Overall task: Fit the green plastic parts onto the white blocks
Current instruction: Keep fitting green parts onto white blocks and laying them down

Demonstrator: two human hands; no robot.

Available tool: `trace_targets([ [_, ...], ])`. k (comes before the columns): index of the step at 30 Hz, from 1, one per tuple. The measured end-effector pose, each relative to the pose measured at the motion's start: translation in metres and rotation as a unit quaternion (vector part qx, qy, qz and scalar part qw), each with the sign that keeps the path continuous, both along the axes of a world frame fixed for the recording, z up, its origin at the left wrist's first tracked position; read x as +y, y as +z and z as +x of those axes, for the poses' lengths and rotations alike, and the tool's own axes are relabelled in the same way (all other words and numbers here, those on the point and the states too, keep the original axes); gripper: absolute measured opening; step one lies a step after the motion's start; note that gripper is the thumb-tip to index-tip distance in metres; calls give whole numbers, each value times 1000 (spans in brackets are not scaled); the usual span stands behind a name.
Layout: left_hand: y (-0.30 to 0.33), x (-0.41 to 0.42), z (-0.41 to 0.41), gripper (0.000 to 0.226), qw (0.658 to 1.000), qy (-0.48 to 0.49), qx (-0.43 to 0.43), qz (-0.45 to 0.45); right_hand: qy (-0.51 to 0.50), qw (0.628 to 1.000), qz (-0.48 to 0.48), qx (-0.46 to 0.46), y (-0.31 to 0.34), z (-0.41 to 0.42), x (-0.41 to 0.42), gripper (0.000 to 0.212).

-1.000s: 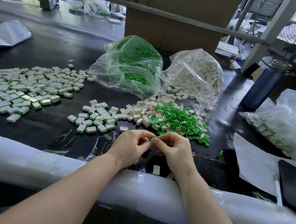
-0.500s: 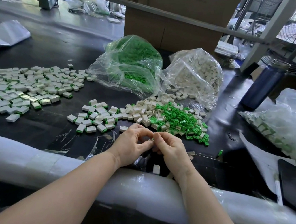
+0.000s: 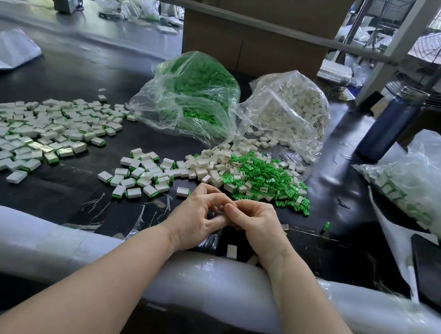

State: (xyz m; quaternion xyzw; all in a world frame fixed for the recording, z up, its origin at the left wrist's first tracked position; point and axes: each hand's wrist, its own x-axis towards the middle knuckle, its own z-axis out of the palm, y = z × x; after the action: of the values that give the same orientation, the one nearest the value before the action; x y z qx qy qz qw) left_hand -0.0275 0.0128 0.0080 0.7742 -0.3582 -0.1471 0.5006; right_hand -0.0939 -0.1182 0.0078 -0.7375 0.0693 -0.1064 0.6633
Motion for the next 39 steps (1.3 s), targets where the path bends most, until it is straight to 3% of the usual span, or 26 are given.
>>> trace_targets([
  [11, -2, 1, 0, 31, 999, -16, -30, 25, -7, 1000, 19, 22, 1, -2, 0, 14],
  [39, -5, 1, 1, 31, 999, -27, -34, 29, -36, 998, 21, 50, 7, -4, 3, 11],
])
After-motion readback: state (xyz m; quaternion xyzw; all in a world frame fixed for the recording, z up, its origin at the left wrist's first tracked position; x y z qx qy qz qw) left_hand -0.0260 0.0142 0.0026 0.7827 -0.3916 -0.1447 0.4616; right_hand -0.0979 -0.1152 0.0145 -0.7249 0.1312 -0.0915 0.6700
